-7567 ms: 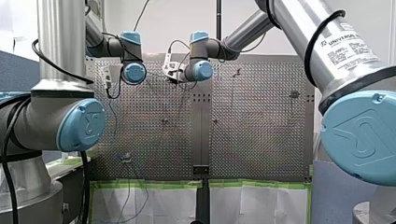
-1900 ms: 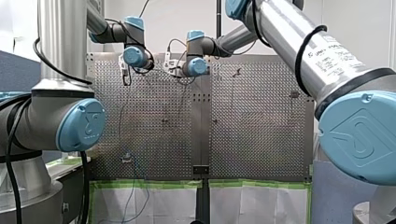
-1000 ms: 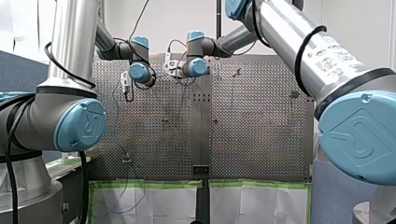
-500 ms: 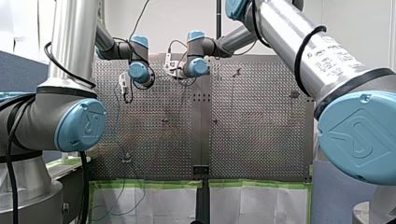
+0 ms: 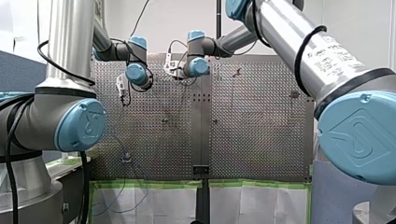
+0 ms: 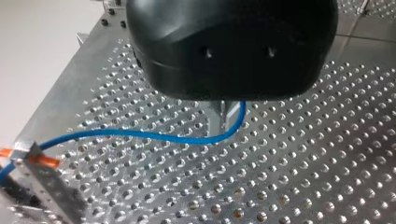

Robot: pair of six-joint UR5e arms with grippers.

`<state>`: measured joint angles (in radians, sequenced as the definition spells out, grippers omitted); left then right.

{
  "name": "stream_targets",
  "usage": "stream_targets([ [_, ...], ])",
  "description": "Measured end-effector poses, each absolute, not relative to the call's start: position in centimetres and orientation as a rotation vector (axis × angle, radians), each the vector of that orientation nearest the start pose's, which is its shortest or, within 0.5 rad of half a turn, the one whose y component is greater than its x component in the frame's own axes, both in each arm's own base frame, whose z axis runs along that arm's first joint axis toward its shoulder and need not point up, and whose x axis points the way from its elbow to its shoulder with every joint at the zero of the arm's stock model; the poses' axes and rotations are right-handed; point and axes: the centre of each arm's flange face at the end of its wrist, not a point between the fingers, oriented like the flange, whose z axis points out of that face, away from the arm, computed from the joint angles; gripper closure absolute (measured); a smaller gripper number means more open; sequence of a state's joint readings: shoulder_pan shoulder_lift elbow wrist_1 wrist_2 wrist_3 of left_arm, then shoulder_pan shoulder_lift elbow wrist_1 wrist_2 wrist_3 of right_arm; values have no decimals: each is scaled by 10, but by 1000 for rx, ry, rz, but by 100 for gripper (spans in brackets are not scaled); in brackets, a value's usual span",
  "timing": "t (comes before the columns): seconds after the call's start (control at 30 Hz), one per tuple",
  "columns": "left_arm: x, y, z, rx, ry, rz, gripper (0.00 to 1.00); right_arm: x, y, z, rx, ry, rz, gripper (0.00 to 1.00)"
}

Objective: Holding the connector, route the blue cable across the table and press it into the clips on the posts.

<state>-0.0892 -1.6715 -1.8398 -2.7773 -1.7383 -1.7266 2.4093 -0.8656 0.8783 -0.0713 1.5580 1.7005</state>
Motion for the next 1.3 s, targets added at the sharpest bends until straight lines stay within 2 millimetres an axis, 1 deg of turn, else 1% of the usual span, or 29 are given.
stream_targets([
  [0.03, 495, -162, 344, -177, 1557, -71, 96, 665, -416, 387, -2283, 1030, -2541, 100],
  [0.07, 495, -163, 345, -173, 1549, -79, 89, 665, -416, 387, -2283, 1028, -2541, 100],
  [0.1, 496, -164, 345, -171, 1542, -86, 79, 666, -415, 387, -2283, 1027, -2541, 100],
  [0.13, 497, -165, 346, -171, 1532, -94, 79, 666, -415, 387, -2282, 1026, -2541, 100],
  [0.2, 498, -165, 348, -172, 1518, -102, 65, 666, -414, 387, -2283, 1025, -2539, 100],
  [0.33, 501, -163, 350, -179, 1499, -104, 65, 667, -413, 386, -2284, 1023, -2537, 100],
  [0.4, 501, -161, 350, -186, 1495, -100, 72, 667, -413, 386, -2285, 1023, -2536, 100],
  [0.43, 501, -161, 350, -192, 1493, -96, 72, 667, -413, 386, -2285, 1022, -2536, 100],
  [0.47, 501, -160, 350, -195, 1492, -94, 76, 668, -413, 386, -2285, 1022, -2536, 100],
  [0.5, 502, -160, 350, -197, 1490, -93, 87, 668, -413, 386, -2286, 1023, -2535, 100],
  [0.53, 502, -159, 351, -199, 1488, -92, 87, 668, -413, 386, -2286, 1023, -2535, 100],
  [0.6, 502, -159, 351, -200, 1485, -93, 98, 668, -413, 385, -2286, 1023, -2535, 100],
  [0.93, 502, -162, 353, -207, 1469, -112, 98, 668, -413, 385, -2284, 1024, -2533, 100],
  [1.27, 499, -165, 347, -200, 1481, -127, 98, 668, -411, 385, -2283, 1024, -2529, 100],
  [1.3, 499, -166, 347, -197, 1482, -132, 84, 669, -411, 385, -2283, 1024, -2529, 100],
])
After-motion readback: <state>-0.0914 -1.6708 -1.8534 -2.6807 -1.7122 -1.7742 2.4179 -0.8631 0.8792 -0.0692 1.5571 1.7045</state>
